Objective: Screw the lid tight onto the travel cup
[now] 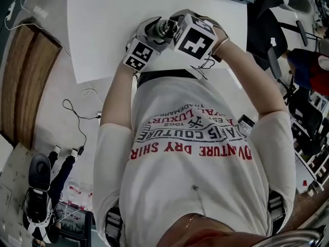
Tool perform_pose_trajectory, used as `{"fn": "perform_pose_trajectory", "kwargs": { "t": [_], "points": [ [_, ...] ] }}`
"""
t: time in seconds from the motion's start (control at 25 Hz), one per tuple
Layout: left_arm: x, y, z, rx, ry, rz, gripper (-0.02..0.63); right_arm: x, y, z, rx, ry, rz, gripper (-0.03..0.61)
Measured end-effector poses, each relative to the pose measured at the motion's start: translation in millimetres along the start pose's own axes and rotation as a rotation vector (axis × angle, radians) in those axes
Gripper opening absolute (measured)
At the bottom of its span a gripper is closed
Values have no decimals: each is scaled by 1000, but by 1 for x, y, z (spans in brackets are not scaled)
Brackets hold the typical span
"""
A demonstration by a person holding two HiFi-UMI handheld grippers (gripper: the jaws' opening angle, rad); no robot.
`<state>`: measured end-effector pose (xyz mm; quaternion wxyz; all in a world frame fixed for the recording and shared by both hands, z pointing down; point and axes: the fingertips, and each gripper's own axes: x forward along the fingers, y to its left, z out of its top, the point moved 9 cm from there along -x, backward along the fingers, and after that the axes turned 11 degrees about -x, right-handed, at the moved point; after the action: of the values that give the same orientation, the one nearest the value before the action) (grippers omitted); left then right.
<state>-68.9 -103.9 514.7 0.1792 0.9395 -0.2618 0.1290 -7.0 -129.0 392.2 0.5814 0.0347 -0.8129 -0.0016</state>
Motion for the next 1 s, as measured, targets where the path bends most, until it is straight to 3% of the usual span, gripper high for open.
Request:
{"fn": "perform_pose_trajectory", "kwargs": {
  "t": [0.12, 0.24, 0.44, 0.72, 0.84, 1.0],
  "points": [
    [2, -3, -1, 0, -1, 0, 394, -1, 4, -2, 111, -29, -50, 268],
    [1, -2, -1, 2, 1, 1, 394, -1, 7, -5, 49, -95, -48, 270],
    [1, -1, 0, 2, 2, -2, 394, -10, 7, -9, -364, -95, 3, 307],
    [2, -2, -1, 0, 5, -2, 394, -12, 6, 1, -977, 30, 137, 307],
    [-1, -1, -1, -1, 5, -4, 394, -5, 14, 8, -1153, 71, 187, 305],
    [-6, 2, -1, -2, 2, -5, 394, 3, 17, 13, -1306, 81, 166, 252]
  ]
}}
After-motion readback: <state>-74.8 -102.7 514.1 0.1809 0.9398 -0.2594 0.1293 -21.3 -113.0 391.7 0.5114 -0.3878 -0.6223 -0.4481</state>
